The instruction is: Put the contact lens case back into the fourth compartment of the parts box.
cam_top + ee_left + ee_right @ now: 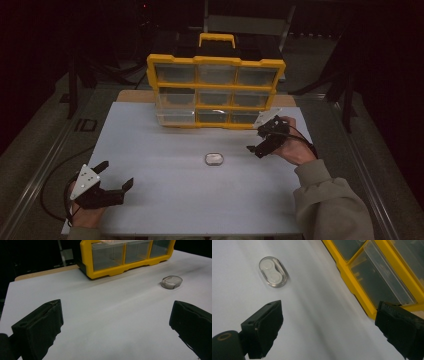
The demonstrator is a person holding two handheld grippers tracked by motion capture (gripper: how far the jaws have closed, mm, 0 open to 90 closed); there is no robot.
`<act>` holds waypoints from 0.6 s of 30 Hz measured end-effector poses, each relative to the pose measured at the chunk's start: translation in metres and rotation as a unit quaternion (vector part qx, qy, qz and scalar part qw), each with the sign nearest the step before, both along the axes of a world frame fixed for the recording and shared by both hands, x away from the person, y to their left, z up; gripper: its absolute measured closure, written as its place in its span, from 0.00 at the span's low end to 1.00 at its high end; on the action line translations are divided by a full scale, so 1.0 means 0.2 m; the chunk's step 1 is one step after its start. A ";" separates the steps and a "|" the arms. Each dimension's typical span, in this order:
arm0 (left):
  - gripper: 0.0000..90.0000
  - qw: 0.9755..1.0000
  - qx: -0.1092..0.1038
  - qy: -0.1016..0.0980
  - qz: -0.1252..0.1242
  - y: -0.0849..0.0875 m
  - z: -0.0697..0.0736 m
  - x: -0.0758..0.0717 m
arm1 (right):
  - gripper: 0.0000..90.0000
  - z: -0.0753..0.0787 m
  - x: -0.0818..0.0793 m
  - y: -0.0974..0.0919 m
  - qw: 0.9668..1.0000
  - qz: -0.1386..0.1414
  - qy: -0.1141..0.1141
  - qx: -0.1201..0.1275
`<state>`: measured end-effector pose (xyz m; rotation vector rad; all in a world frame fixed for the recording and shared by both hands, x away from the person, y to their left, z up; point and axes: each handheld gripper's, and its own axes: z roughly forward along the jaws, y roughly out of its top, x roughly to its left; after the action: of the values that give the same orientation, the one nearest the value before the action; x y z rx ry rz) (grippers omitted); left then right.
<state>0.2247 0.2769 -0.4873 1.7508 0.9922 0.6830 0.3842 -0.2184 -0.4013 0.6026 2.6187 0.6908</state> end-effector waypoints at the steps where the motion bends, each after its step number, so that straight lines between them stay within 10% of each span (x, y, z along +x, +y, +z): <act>1: 0.00 1.000 0.000 0.000 0.000 0.00 0.00 0.00 | 0.08 0.00 0.01 0.00 1.000 0.003 -0.001 -0.002; 18: 0.00 1.000 -0.001 -0.002 0.000 0.00 0.00 0.00 | 0.08 -0.05 0.08 0.09 1.000 0.007 0.013 -0.011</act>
<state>0.2243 0.2770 -0.4875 1.7466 0.9912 0.6846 0.3992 -0.2005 -0.4122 0.5916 2.6522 0.6604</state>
